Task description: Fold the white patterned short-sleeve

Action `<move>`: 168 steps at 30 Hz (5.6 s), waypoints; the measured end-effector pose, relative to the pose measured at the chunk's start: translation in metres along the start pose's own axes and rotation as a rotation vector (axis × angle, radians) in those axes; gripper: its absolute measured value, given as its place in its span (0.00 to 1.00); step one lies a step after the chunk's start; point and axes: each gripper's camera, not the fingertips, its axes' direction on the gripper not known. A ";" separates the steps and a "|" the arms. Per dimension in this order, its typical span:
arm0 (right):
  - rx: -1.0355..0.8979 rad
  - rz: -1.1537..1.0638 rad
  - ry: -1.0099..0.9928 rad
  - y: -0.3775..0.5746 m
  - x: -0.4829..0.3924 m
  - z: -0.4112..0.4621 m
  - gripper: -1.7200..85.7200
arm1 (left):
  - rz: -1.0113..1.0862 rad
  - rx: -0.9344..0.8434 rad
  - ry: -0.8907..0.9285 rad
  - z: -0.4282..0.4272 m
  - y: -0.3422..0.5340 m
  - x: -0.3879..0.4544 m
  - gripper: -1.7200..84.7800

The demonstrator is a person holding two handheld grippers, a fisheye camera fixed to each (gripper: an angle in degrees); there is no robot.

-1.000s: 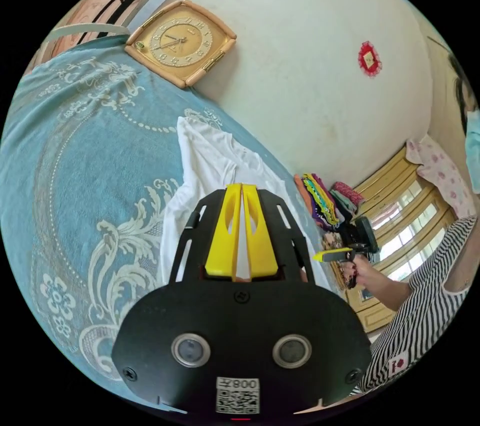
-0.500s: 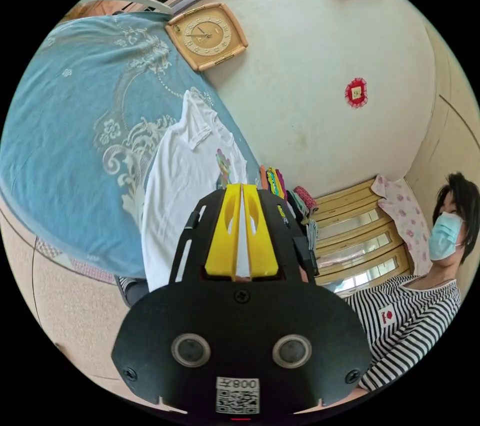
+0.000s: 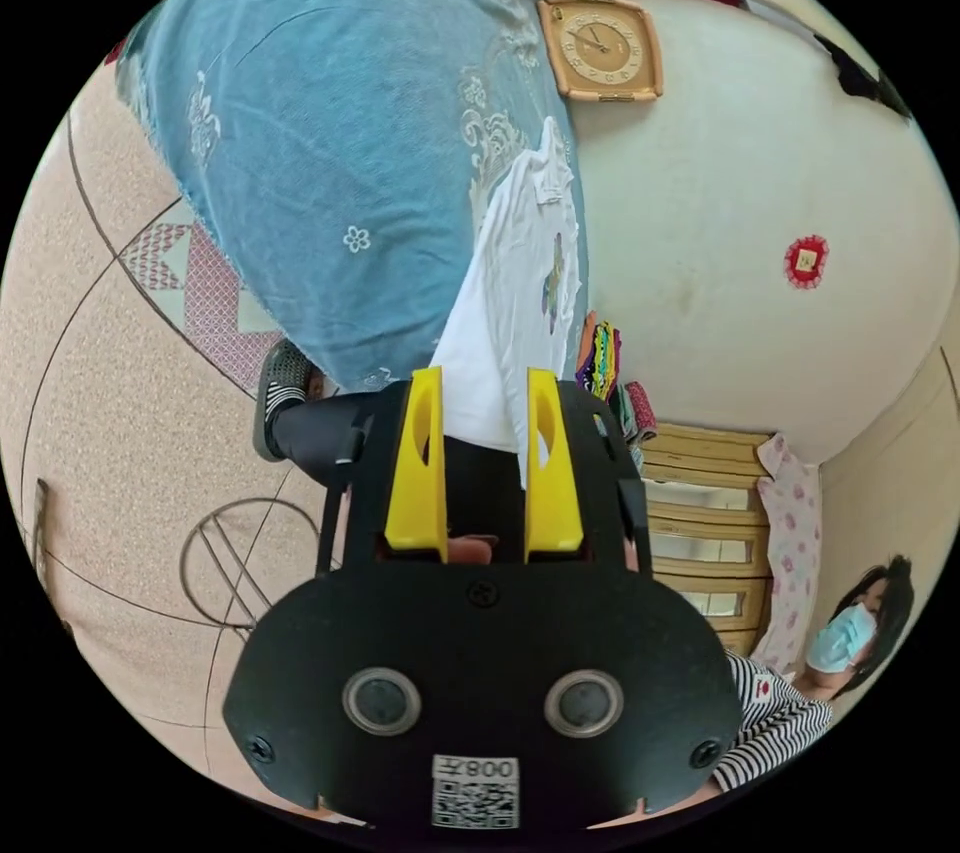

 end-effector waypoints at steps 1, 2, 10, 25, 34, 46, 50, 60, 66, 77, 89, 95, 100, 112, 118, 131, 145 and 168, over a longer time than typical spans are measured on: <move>0.004 0.004 -0.005 0.010 0.006 -0.006 0.02 | -0.015 -0.003 0.023 0.003 0.004 -0.006 0.16; 0.006 0.006 -0.006 0.015 0.008 -0.009 0.02 | -0.032 -0.006 0.042 0.006 0.008 -0.012 0.16; 0.024 0.024 0.028 0.064 0.039 -0.043 0.02 | -0.080 -0.023 0.067 0.018 0.041 -0.035 0.16; -0.051 0.049 0.157 0.066 0.093 -0.021 0.09 | -0.036 -0.093 0.191 0.022 0.095 -0.037 0.11; -0.150 -0.003 0.298 0.057 0.098 0.008 0.11 | -0.029 -0.133 0.142 0.019 0.113 -0.027 0.12; -0.160 0.013 0.336 0.069 0.110 0.005 0.09 | -0.021 -0.154 0.118 0.014 0.138 -0.025 0.08; -0.165 0.006 0.334 0.073 0.113 0.003 0.07 | -0.006 -0.149 0.113 0.001 0.147 -0.024 0.06; -0.128 -0.051 0.131 0.084 0.116 -0.036 0.04 | 0.038 -0.108 0.181 -0.044 0.169 -0.021 0.04; -0.070 -0.086 -0.079 0.086 0.119 -0.077 0.03 | 0.076 -0.078 0.257 -0.074 0.179 -0.016 0.04; -0.017 -0.158 -0.149 0.096 0.126 -0.121 0.03 | 0.211 -0.107 0.326 -0.108 0.190 0.010 0.04; -0.001 -0.136 -0.217 0.141 0.167 -0.152 0.03 | 0.206 -0.153 0.344 -0.147 0.225 -0.021 0.03; 0.004 -0.093 -0.225 0.167 0.192 -0.164 0.03 | 0.187 -0.197 0.323 -0.161 0.242 -0.041 0.03; -0.011 -0.070 -0.230 0.175 0.205 -0.160 0.03 | 0.174 -0.218 0.349 -0.159 0.243 -0.051 0.03; -0.006 -0.041 -0.225 0.121 0.220 -0.144 0.03 | 0.164 -0.215 0.363 -0.142 0.186 -0.056 0.03; 0.035 -0.075 -0.243 0.068 0.209 -0.138 0.03 | 0.185 -0.192 0.390 -0.124 0.134 -0.038 0.03; 0.121 -0.179 -0.266 -0.122 0.163 -0.103 0.03 | 0.287 -0.109 0.417 -0.053 -0.054 0.040 0.03; 0.103 -0.233 -0.201 -0.398 0.115 -0.004 0.03 | 0.318 -0.051 0.364 0.076 -0.302 0.110 0.03; -0.031 -0.017 -0.236 -0.677 0.122 0.200 0.04 | 0.120 0.027 0.255 0.259 -0.542 0.081 0.10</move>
